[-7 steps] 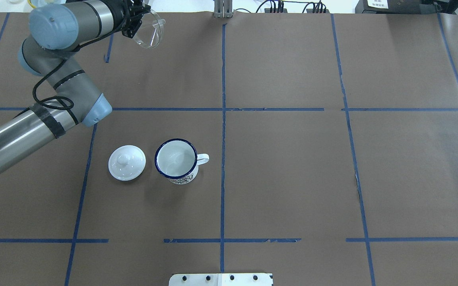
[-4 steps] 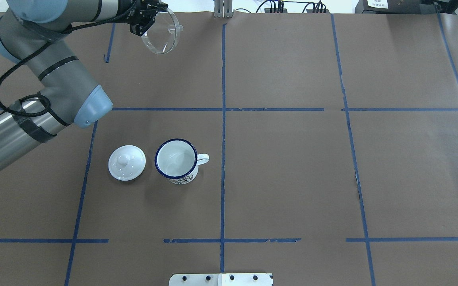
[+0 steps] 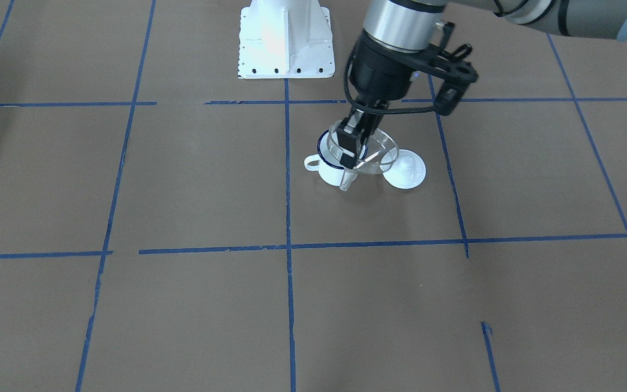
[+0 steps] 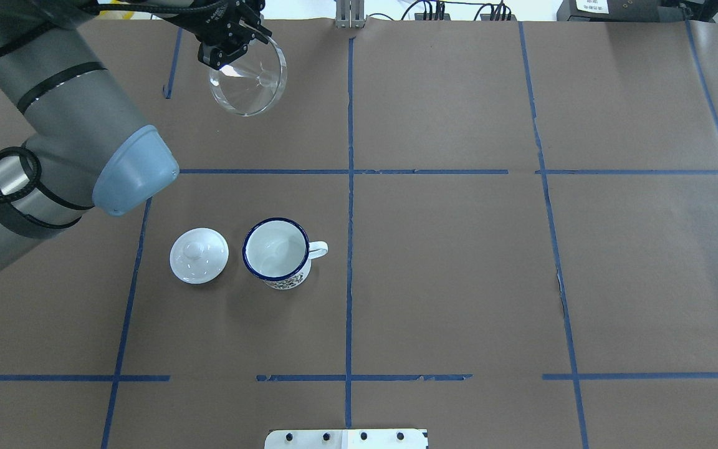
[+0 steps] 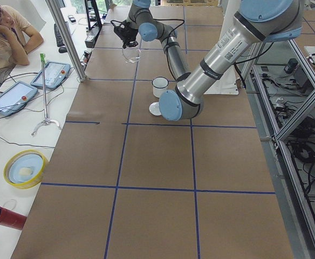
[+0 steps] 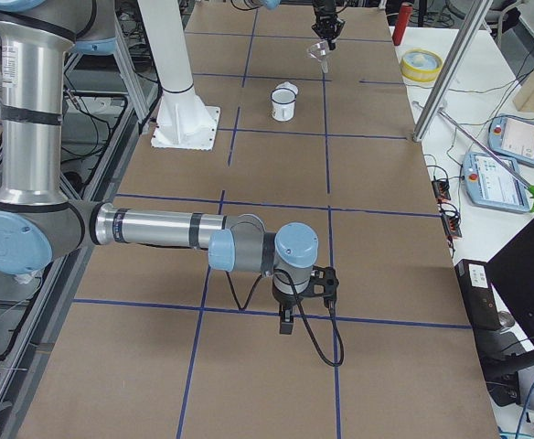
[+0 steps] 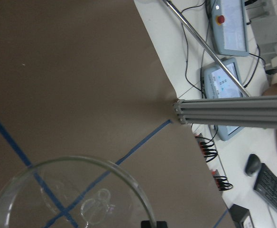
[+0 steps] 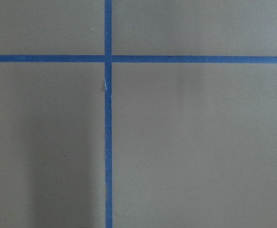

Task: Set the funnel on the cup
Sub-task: 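Lift the funnel and carry it over the open mug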

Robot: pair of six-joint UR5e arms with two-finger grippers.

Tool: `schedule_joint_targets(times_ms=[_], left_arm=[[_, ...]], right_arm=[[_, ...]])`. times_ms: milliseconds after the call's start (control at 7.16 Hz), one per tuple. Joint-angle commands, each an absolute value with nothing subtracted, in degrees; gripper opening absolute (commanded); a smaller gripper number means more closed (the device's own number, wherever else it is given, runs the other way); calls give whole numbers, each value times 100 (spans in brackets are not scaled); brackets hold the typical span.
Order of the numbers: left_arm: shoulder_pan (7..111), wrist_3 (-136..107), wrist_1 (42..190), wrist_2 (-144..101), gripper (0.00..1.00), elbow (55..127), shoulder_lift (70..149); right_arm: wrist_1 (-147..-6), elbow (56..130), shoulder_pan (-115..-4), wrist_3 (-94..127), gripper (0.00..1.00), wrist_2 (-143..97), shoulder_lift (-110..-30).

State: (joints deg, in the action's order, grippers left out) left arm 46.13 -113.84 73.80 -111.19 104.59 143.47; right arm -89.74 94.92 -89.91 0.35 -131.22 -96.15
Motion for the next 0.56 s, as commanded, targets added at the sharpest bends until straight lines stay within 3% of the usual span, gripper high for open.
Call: schedule_joint_targets(times_ms=[0,140,419], left_arm=[[4080,-9991,5210,-11319,0,10206,15133],[3895,-9610,5177,-11460,0,9813,15100],[3701,-9580,5841,-11452,0,9756,14742]], right_arm=[[-8974,9492,-8991,35,100,-13122,-9615],[-8974,9492,-8991,35,100,-13122,-9615],[-8974,9492,-8991,35,100,-13122,-9615]])
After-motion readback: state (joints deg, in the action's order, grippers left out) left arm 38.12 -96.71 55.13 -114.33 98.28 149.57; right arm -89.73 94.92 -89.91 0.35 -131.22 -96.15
